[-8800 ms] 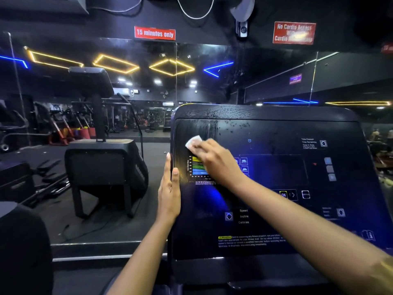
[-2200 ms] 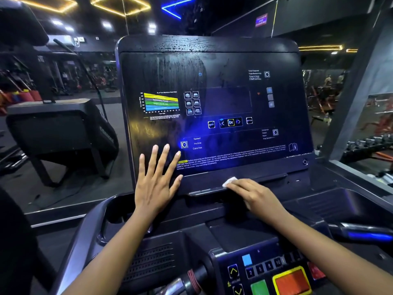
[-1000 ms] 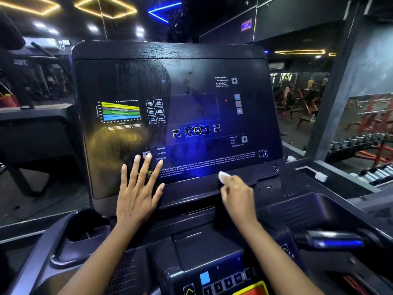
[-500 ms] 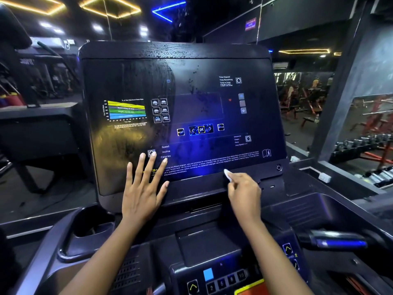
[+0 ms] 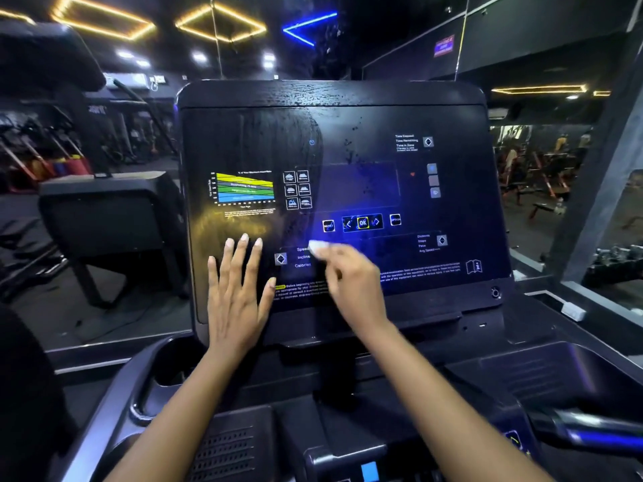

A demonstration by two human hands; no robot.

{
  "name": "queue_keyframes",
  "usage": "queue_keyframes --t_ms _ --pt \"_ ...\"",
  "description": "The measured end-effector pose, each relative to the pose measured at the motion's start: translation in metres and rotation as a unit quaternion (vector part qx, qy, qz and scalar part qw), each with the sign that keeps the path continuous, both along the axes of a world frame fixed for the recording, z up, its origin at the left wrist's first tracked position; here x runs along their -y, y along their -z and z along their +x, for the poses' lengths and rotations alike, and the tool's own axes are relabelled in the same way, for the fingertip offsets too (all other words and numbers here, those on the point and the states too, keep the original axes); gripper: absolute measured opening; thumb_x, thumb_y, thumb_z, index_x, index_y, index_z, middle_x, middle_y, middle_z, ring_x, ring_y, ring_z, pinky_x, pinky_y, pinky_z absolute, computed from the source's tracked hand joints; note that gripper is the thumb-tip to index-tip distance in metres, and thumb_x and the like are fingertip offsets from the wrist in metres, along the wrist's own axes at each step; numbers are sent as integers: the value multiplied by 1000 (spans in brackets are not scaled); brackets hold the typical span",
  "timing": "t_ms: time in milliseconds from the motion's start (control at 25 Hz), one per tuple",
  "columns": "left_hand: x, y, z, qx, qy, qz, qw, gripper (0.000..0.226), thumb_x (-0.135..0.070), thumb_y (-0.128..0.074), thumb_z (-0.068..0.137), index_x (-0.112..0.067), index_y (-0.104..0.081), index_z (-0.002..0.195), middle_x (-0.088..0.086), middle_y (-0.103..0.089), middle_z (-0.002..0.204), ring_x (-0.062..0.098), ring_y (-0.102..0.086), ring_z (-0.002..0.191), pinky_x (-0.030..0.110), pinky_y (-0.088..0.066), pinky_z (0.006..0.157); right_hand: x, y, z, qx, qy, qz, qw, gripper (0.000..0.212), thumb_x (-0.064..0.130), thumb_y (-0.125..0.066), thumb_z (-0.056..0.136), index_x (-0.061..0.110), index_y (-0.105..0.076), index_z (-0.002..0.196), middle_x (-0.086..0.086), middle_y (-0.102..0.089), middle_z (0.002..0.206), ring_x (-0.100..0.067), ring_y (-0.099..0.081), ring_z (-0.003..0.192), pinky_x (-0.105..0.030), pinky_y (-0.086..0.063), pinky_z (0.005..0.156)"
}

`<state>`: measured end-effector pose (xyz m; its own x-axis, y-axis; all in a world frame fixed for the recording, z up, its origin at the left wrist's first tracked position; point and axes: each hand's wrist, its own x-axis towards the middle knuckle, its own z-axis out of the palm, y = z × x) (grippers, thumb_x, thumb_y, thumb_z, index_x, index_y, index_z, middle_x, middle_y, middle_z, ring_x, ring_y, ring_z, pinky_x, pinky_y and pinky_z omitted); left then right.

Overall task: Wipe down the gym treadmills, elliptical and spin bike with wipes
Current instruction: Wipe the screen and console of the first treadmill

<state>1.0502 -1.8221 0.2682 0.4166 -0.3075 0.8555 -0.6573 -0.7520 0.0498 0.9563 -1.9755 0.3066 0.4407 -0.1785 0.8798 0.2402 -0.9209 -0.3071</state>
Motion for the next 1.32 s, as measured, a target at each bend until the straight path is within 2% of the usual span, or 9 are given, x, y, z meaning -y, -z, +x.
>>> queue_keyframes --t_ms 80,200,320,520,640,840,1040,1200,1320 --pt "1 -3 6 -10 -35 12 999 59 -40 -30 96 -8 -29 145 15 -30 151 29 -19 141 44 -4 116 13 -45 32 12 20 -50 998 37 7 -40 82 6 -69 104 -10 -69 106 -26 -64 96 -32 -50 83" --pt "3 0 6 -9 -70 45 996 61 -46 -15 100 -9 -28 146 15 -27 153 29 -18 142 46 -4 116 11 -70 64 -26 36 -150 988 34 8 -42 83 1 -66 107 -15 -65 111 -30 -61 102 -36 -57 67" --pt "2 2 7 -8 -79 47 996 62 -48 -12 100 -10 -27 147 13 -25 154 28 -17 143 47 -7 116 9 -35 54 -7 20 -293 956 38 7 -41 82 3 -65 110 -9 -65 111 -23 -60 93 -24 -51 64" --pt "3 2 6 -12 -82 47 995 62 -48 -10 101 -11 -26 147 12 -25 154 27 -17 143 46 -6 116 16 40 7 -10 -84 -431 898 33 7 -40 91 5 -69 108 -6 -67 109 -18 -58 101 -25 -51 80" --pt "4 1 6 -10 -85 48 995 62 -48 -10 100 -10 -28 147 12 -26 154 28 -17 143 46 -7 116 31 9 17 -4 -126 -398 909 31 7 -41 94 7 -70 104 -5 -68 108 -21 -64 96 -28 -56 64" --pt "4 1 5 -8 -82 40 996 61 -49 -11 100 -13 -25 147 11 -26 154 27 -16 143 46 -8 116 57 -78 65 1 -13 -254 967 34 16 -40 88 12 -67 108 -3 -66 109 -24 -60 95 -35 -56 55" --pt "3 2 4 -12 -84 39 996 61 -49 -12 100 -13 -24 148 10 -25 154 26 -16 144 46 -8 116 51 -14 32 -32 -41 -339 939 36 3 -43 83 13 -65 109 -4 -63 112 -20 -54 81 -28 -47 35" --pt "3 0 4 -17 -82 44 996 61 -49 -13 100 -13 -26 147 10 -25 154 26 -16 144 45 -6 117 58 44 -7 -59 -92 -405 908 35 7 -43 85 11 -68 108 -4 -66 109 -18 -62 80 -24 -50 44" --pt "4 -2 1 -18 -61 23 998 60 -48 -14 100 -13 -29 146 9 -27 153 26 -15 143 42 -3 117 70 29 -9 -40 -127 -368 920 30 7 -47 84 12 -69 104 -1 -66 107 -18 -61 89 -25 -52 48"
